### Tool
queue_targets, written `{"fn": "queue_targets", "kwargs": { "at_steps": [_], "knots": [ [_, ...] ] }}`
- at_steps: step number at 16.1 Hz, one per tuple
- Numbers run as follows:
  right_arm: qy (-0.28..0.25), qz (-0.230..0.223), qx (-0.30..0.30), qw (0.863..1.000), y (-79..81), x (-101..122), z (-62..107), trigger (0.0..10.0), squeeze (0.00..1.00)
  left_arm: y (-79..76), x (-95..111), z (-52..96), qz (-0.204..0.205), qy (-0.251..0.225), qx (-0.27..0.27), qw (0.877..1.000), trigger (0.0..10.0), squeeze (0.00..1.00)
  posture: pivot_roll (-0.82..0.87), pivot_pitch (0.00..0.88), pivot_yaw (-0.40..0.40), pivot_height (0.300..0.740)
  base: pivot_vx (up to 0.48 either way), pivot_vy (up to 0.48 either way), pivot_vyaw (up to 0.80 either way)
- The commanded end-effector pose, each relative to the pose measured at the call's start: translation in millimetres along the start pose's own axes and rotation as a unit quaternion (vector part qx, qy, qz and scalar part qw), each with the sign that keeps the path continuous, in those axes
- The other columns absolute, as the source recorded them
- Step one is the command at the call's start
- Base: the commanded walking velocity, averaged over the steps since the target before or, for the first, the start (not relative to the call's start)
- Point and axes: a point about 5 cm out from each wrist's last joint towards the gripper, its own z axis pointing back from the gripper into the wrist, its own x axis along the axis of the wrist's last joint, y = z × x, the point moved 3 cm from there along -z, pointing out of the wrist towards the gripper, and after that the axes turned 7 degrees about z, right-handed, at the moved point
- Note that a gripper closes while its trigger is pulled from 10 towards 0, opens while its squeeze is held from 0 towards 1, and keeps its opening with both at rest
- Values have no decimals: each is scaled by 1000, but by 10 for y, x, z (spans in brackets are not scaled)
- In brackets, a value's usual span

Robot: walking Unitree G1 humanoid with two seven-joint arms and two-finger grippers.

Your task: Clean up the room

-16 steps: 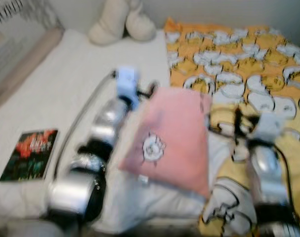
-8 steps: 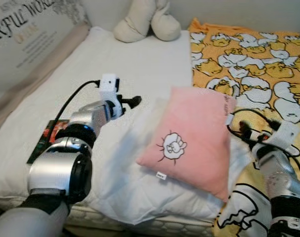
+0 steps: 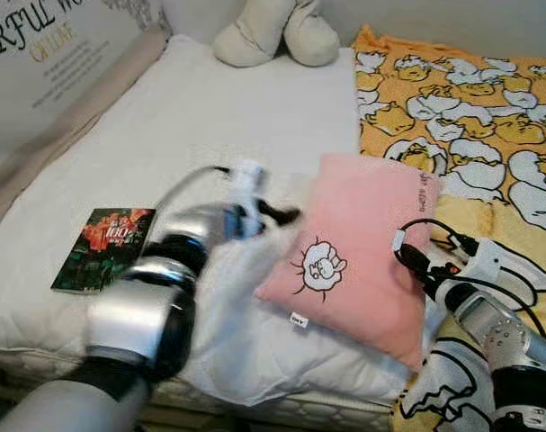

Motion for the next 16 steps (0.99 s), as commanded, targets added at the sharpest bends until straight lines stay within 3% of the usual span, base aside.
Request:
{"fn": "queue_targets", "kwargs": {
  "at_steps": [1,5,6,9,12,13,14,16],
  "knots": [
    [12,5,13,1000,37,-40,14,10000,0,-6,-137,-25,-4,28,-3,1000,10000,0,-55,52,25,740,0,0,0],
    [17,9,10,1000,45,-65,-34,10000,0,-277,-429,-199,-15,69,-43,997,10000,0,-65,45,30,740,0,0,0],
    [22,17,14,1000,72,-81,-56,10000,0,-276,-632,-251,-40,91,-15,995,10000,0,-65,45,30,740,0,0,0],
    [26,29,16,999,70,-82,-67,10000,0,-322,-761,-310,-18,68,-2,998,10000,0,-84,39,35,740,0,0,0],
    [31,46,16,998,76,-114,-86,10000,0,-368,-824,-345,-58,60,-2,996,10000,0,-94,35,37,740,0,0,0],
    [29,53,17,998,85,-136,-98,4353,0,-358,-858,-348,-76,65,6,995,3725,0,-95,31,38,740,0,0,0],
    [30,59,19,998,108,-196,-111,0,0,-346,-874,-348,-81,65,14,995,0,0,-94,23,37,740,0,0,0],
    [35,65,21,997,163,-325,-132,0,0,-350,-897,-352,-74,60,14,995,0,0,-85,10,37,740,0,0,0]
  ]
}}
